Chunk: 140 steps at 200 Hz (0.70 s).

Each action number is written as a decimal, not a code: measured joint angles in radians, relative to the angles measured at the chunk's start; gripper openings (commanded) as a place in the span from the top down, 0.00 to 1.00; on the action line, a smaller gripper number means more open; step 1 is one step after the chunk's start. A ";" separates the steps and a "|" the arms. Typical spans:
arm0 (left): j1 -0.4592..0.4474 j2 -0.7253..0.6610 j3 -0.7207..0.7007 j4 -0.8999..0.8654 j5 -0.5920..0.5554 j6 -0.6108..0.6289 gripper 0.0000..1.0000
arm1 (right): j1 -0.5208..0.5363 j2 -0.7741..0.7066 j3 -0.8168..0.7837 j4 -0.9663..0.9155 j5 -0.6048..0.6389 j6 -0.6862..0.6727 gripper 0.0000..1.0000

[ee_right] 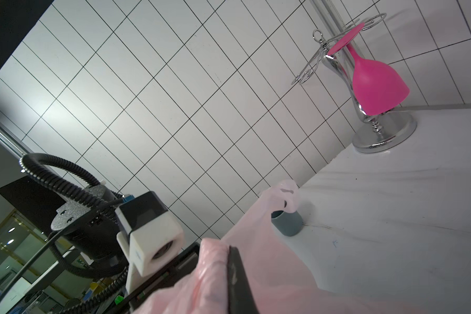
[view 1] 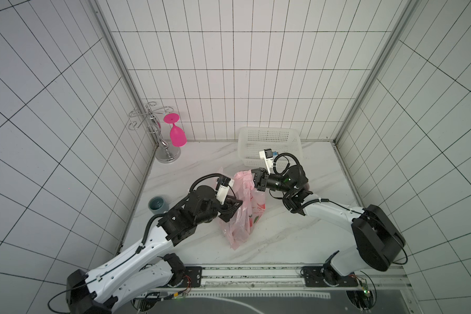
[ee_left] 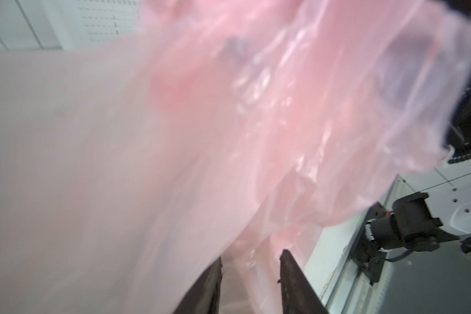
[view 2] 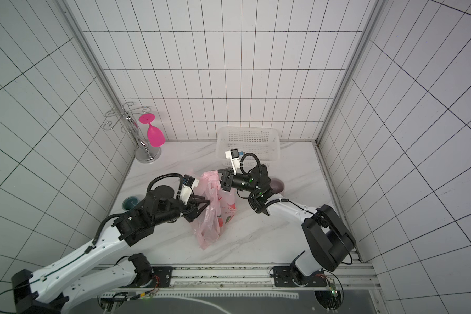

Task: Place the pineapple into a plastic bag & tie a knot
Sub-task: Cross the plastic bag at the center of the board.

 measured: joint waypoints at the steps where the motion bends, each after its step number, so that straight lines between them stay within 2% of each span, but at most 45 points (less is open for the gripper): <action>1: 0.000 -0.002 0.001 -0.003 -0.003 -0.001 0.58 | -0.002 0.001 0.000 0.001 -0.002 0.000 1.00; 27: 0.000 -0.092 0.050 -0.109 -0.135 -0.010 0.51 | -0.009 0.029 0.000 0.001 -0.042 -0.002 1.00; 51: 0.000 -0.111 0.083 -0.136 -0.208 0.012 0.48 | -0.011 0.039 0.000 0.002 -0.056 -0.003 1.00; 110: -0.006 0.114 0.090 -0.070 -0.174 0.095 0.46 | -0.013 0.037 0.000 -0.003 -0.074 -0.018 1.00; 119: -0.010 0.124 0.085 -0.050 -0.161 0.103 0.53 | -0.013 0.035 0.000 -0.008 -0.074 -0.023 1.00; 132: -0.011 0.121 0.069 -0.013 -0.141 0.111 0.83 | -0.014 0.033 0.000 -0.016 -0.074 -0.031 1.00; 140: -0.011 0.114 0.058 0.006 -0.133 0.116 0.96 | -0.014 0.029 0.000 -0.028 -0.074 -0.037 1.00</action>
